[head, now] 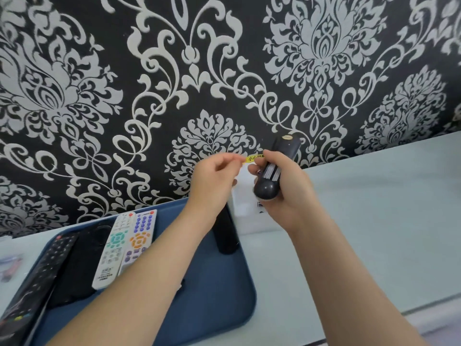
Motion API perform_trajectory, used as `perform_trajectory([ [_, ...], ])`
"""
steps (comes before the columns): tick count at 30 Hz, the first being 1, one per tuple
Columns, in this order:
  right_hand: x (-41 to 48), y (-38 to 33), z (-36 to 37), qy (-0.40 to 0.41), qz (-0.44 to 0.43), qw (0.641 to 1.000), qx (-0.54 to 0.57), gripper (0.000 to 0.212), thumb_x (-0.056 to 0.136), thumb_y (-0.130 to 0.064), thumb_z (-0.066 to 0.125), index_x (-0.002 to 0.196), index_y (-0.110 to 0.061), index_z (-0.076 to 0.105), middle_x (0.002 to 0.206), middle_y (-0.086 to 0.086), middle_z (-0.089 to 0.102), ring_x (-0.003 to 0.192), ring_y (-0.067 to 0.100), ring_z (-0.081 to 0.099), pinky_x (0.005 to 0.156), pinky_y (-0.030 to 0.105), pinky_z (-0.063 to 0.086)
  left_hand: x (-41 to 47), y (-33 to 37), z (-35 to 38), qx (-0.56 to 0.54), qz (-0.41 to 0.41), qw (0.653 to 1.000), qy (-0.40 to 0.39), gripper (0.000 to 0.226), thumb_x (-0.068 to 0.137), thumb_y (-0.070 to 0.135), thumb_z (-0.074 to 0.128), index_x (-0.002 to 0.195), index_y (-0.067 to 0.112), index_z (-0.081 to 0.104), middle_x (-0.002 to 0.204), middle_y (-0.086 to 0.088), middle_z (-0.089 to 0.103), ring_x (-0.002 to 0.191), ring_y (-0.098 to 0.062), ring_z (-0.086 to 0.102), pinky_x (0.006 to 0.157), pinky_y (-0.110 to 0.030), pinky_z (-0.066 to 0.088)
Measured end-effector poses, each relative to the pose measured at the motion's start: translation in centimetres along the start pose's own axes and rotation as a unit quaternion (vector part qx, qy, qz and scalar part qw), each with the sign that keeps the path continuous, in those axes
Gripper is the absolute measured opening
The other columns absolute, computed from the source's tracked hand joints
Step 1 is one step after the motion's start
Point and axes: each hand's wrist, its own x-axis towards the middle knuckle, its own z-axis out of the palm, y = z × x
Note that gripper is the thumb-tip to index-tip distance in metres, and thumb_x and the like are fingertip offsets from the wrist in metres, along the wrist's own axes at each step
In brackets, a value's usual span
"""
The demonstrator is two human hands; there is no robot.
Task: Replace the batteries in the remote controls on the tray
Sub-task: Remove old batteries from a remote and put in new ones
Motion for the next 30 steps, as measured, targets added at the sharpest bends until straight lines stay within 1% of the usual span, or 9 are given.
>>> perform_trajectory([
  [3,-0.7,1.1,1.3,-0.079,0.052,0.986,0.138,0.011,0.094,-0.016,0.058,0.09,-0.006,0.058,0.08,0.006,0.061,0.078,0.018,0.061,0.075,0.026,0.051,-1.8,0.0,-2.5,0.094,0.128,0.987,0.01,0.019,0.083,0.009,0.066,0.089,0.025,0.074,0.093,0.009,0.066,0.076,-0.002,0.057,0.07,-0.016,0.048],
  [7,-2.0,3.0,3.4,-0.152,0.108,0.968,0.169,0.02,0.095,-0.022,0.053,0.088,-0.004,0.057,0.099,0.018,0.059,0.104,0.032,0.063,0.098,0.039,0.051,-3.3,-1.7,-5.7,0.282,0.208,0.935,-0.048,0.039,0.076,0.037,0.069,0.113,0.025,0.069,0.112,0.01,0.05,0.099,-0.006,0.047,0.089,-0.014,0.038],
  [10,-2.6,4.5,5.1,-0.182,0.125,0.963,0.155,0.023,0.095,-0.026,0.052,0.091,-0.004,0.059,0.098,0.017,0.061,0.098,0.03,0.064,0.087,0.035,0.056,-4.1,-2.6,-7.7,0.34,0.248,0.907,-0.023,0.041,0.08,0.052,0.057,0.116,0.034,0.059,0.112,0.014,0.046,0.097,-0.008,0.04,0.09,-0.008,0.029],
  [14,-3.0,6.3,6.6,-0.213,0.156,0.955,0.135,0.028,0.094,-0.031,0.052,0.095,-0.006,0.063,0.108,0.012,0.057,0.096,0.024,0.06,0.09,0.033,0.048,-4.8,-3.5,-9.7,0.322,0.231,0.918,-0.008,0.039,0.08,0.046,0.06,0.113,0.025,0.066,0.121,0.01,0.054,0.107,-0.014,0.055,0.091,-0.026,0.045],
  [16,-3.1,7.0,6.9,-0.225,0.158,0.956,0.106,0.029,0.094,-0.033,0.051,0.095,-0.007,0.064,0.101,0.011,0.061,0.09,0.023,0.059,0.087,0.035,0.046,-5.3,-3.9,-10.4,0.315,0.225,0.922,0.002,0.026,0.08,0.029,0.072,0.104,0.018,0.069,0.118,0.007,0.058,0.1,-0.01,0.058,0.085,-0.02,0.045],
  [19,-3.2,8.2,7.7,-0.223,0.167,0.957,0.084,0.031,0.096,-0.034,0.047,0.094,-0.008,0.064,0.103,0.015,0.071,0.091,0.025,0.064,0.083,0.037,0.048,-5.8,-4.6,-11.3,0.315,0.23,0.921,0.008,0.011,0.082,0.017,0.069,0.092,0.013,0.07,0.104,0.007,0.061,0.085,-0.011,0.059,0.073,-0.031,0.051],
  [22,-3.3,8.7,8.0,-0.215,0.167,0.958,0.089,0.032,0.097,-0.034,0.045,0.091,-0.008,0.062,0.126,0.021,0.065,0.108,0.029,0.063,0.091,0.039,0.048,-6.1,-4.5,-11.6,0.298,0.219,0.929,0.008,0.017,0.082,0.026,0.064,0.095,0.019,0.071,0.094,0.009,0.065,0.081,-0.011,0.06,0.069,-0.035,0.052],
  [26,-3.6,8.9,8.2,-0.215,0.167,0.958,0.085,0.034,0.096,-0.036,0.045,0.088,-0.009,0.063,0.126,0.02,0.065,0.117,0.031,0.06,0.098,0.04,0.046,-6.3,-4.2,-11.6,0.285,0.156,0.946,0.0,0.022,0.081,0.029,0.066,0.103,0.025,0.063,0.074,0.01,0.059,0.066,-0.005,0.054,0.062,-0.025,0.044],
  [30,-3.8,9.1,8.1,-0.209,0.17,0.96,0.081,0.034,0.096,-0.038,0.046,0.09,-0.008,0.061,0.126,0.02,0.065,0.122,0.031,0.059,0.102,0.04,0.046,-6.4,-4.2,-11.4,0.28,0.125,0.952,-0.017,0.026,0.082,0.023,0.064,0.101,0.039,0.057,0.064,0.007,0.057,0.061,-0.01,0.055,0.057,-0.027,0.044],
])
